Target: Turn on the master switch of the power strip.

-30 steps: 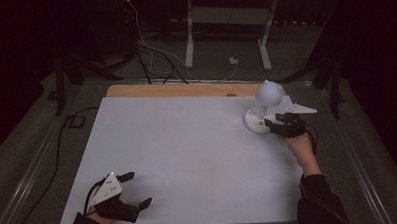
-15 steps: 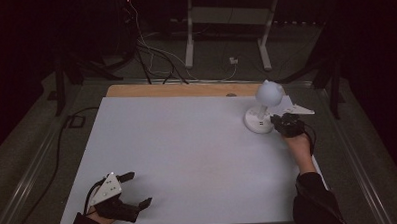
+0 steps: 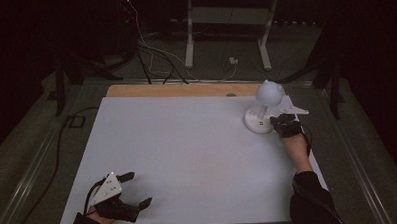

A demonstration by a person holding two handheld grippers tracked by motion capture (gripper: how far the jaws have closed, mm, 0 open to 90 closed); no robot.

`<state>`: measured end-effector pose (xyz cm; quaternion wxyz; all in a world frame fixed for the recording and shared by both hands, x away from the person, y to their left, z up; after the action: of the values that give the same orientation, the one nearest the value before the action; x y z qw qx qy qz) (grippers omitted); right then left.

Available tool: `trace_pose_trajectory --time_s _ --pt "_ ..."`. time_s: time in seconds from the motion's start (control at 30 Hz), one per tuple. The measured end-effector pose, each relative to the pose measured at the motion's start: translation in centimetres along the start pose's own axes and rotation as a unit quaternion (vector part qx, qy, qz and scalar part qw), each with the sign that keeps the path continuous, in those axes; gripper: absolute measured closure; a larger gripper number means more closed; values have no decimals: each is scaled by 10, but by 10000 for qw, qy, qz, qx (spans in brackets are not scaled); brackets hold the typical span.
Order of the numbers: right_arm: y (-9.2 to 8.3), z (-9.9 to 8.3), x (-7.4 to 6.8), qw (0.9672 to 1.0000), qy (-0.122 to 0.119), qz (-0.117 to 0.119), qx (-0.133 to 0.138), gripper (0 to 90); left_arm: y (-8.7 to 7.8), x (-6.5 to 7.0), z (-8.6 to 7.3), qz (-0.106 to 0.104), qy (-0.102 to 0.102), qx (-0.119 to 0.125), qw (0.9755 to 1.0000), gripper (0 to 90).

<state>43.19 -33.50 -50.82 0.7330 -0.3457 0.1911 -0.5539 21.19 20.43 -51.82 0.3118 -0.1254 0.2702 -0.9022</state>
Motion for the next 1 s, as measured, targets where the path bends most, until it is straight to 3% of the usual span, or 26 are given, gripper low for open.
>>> trace_pose_trajectory --time_s 0.67,0.8,1.0 --pt "7 -2 0 9999 -26 -91 53 900 0 1 0 -2 3 -4 10000 2" --pt "7 -1 -3 9997 -174 -186 5 900 0 0 0 -1 -3 -9 10000 2" --pt "8 -2 -3 9995 -207 -220 -9 900 0 0 0 -5 3 -9 10000 2"
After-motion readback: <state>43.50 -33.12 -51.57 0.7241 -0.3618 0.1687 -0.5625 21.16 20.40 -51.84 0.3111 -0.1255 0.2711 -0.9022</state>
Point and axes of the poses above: each handheld gripper's, and its own axes: y roughly forward along the jaws, z roughly out of its top, x roughly to its right, the point moved 1 cm from there along y, roughly forward along the jaws, and after that the axes turned 9 degrees about -x, right-handed, at the moved point
